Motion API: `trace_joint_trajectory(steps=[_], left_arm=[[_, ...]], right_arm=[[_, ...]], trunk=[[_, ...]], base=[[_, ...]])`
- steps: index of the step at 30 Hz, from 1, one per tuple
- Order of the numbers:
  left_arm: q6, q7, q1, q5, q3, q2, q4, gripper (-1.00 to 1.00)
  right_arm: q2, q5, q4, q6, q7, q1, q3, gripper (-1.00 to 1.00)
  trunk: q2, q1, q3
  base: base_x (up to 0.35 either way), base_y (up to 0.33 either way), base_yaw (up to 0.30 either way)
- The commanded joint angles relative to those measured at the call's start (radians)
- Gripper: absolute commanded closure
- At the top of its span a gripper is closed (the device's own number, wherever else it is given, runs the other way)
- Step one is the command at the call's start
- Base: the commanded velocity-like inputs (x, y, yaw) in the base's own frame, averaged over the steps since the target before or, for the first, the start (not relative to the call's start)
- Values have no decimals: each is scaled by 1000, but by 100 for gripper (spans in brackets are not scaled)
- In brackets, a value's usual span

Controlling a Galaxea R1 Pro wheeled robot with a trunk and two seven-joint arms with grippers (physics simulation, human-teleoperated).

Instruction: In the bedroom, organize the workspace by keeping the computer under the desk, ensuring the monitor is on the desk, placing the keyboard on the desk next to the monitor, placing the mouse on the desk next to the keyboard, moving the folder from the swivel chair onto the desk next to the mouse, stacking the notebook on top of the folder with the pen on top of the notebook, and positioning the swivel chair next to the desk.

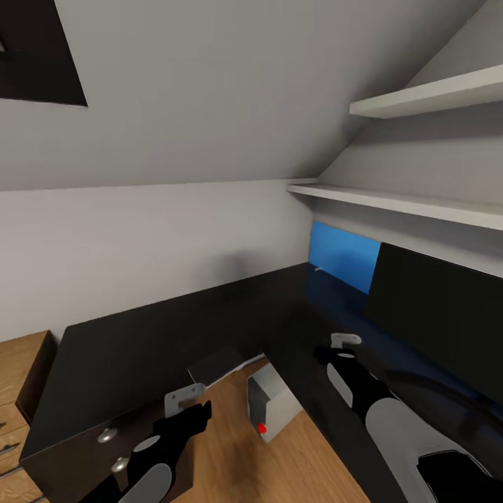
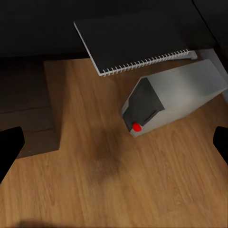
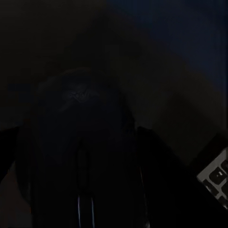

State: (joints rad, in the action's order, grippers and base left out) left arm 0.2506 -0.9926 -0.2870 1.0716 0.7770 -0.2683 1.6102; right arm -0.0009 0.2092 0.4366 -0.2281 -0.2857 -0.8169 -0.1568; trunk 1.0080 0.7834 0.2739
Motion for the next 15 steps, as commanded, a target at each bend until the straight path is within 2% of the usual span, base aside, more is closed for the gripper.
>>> trace_joint_trajectory(steps=[1,15], left_arm=[[5,-6,-1,2,2,0,2,-100],[4,-6,-1,1,0,3,5,-100]], right_arm=[[-2,13,2,-4,-9,-1,-8,100],[-5,13,3,5,-6,-1,-9,100]], trunk=[[1,0,1],[92,50,42]], base=[[5,1,0],[0,0,0]])
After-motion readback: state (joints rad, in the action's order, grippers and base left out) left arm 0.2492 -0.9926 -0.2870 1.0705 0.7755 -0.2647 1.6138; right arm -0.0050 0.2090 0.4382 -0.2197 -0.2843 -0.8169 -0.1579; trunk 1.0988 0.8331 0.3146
